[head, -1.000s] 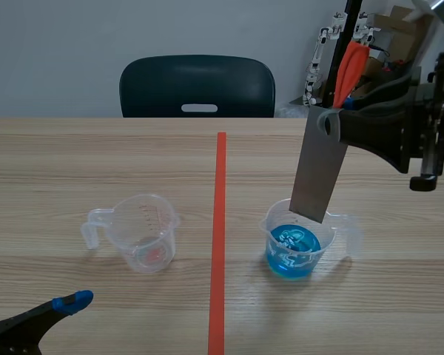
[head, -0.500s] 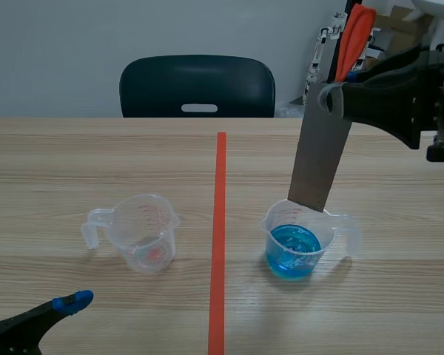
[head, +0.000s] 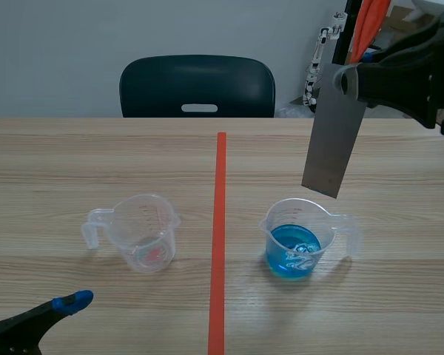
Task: Do the redox reaction experiment. raise the plate out of the solution
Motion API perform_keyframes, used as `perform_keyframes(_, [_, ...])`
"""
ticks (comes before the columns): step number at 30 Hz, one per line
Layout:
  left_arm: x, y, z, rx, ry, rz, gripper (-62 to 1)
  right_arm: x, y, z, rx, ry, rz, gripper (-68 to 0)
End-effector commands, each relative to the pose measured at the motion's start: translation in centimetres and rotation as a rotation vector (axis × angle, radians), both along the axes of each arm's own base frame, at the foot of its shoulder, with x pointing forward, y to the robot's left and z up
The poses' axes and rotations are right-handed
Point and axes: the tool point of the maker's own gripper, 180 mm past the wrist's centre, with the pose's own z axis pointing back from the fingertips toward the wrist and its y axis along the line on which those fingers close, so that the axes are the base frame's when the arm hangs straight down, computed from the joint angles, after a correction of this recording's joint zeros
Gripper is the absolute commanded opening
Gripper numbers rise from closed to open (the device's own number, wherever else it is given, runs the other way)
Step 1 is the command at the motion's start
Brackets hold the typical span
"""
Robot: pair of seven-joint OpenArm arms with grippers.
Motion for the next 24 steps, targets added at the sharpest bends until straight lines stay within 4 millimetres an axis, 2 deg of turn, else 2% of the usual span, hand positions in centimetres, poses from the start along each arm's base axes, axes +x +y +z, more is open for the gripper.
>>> perform_keyframes(1, [-0.07, 0.34, 1.02, -0.032, -0.039, -0.006, -6.9, 0.2, 0.01, 1.41, 0.017, -0.034, 0.004, -66.9])
perform_keyframes(24, [-0.04, 0.31, 0.91, -0.028, -0.034, -0.005, -6.9, 0.48, -0.04, 1.82, 0.006, -0.055, 0.004, -66.9])
